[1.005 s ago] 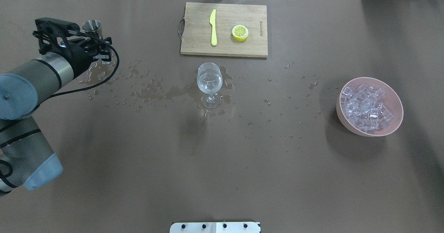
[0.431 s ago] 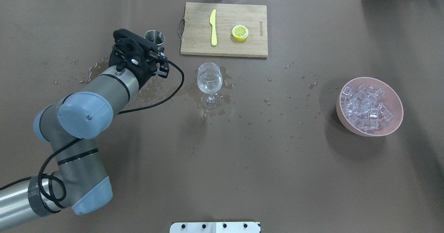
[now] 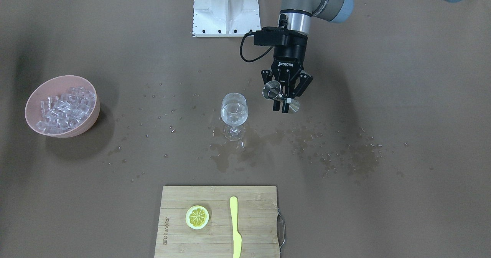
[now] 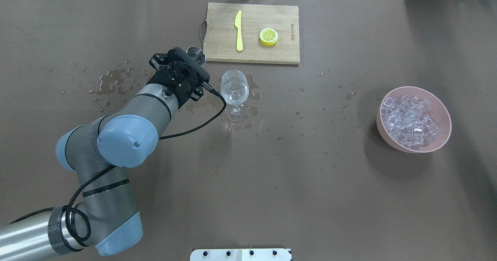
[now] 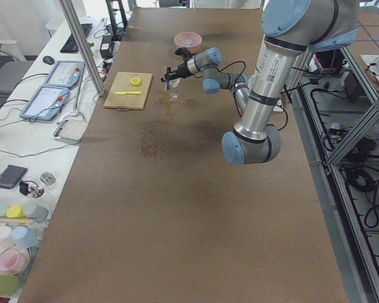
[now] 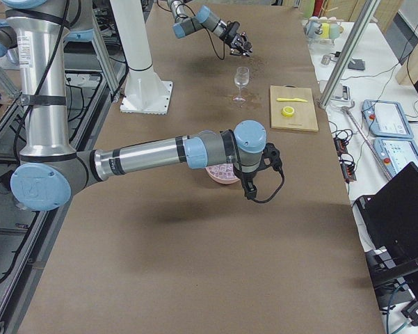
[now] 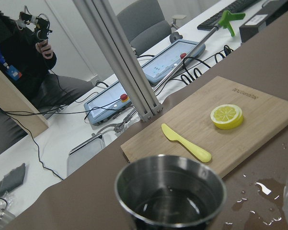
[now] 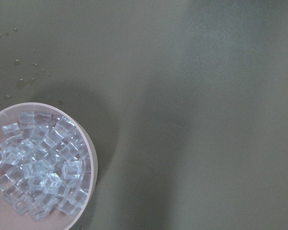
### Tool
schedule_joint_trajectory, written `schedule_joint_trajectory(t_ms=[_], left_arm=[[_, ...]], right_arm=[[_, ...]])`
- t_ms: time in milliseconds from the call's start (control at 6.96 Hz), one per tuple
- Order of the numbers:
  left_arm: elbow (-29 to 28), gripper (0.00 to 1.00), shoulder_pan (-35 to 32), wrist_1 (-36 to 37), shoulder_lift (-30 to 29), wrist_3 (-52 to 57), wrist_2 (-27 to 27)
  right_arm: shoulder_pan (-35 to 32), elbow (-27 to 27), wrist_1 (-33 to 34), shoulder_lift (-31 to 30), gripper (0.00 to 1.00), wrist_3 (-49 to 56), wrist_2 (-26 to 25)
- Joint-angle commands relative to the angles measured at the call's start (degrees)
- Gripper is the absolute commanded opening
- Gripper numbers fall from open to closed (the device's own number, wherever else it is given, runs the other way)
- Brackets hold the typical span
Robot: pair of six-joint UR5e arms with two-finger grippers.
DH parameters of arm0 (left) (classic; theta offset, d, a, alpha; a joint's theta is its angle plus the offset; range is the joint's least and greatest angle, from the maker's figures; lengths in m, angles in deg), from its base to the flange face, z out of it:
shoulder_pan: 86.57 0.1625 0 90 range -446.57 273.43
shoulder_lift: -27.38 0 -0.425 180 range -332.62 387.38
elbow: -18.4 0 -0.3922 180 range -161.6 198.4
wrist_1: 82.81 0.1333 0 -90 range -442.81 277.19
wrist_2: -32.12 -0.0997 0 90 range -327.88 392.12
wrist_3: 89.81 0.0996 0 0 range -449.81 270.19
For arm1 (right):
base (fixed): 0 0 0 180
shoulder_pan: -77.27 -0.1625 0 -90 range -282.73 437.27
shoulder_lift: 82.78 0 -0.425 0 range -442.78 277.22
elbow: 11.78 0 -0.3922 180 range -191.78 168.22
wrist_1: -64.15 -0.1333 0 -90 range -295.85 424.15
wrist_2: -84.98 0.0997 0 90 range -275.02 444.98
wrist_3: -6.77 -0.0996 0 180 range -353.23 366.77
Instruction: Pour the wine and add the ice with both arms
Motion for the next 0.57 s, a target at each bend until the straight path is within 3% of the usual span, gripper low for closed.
schedule_joint_trajectory(t_ms=[0,287,431], left_arm=[[-0.73,0.00,1.40,6.13,-4.05,0.99,-0.24],[-3.27,0.00,1.75,7.02,-5.63,4.91,-1.03],[-3.37,0.00,1.76,12.25,-8.25,6.07,-1.03]], right_arm=[[0.00,0.00,0.00,0.00,1.00,0.00,0.09],[0.00,0.00,0.00,0.00,1.00,0.00,0.09],[0.00,0.00,0.00,0.00,1.00,0.00,0.09]])
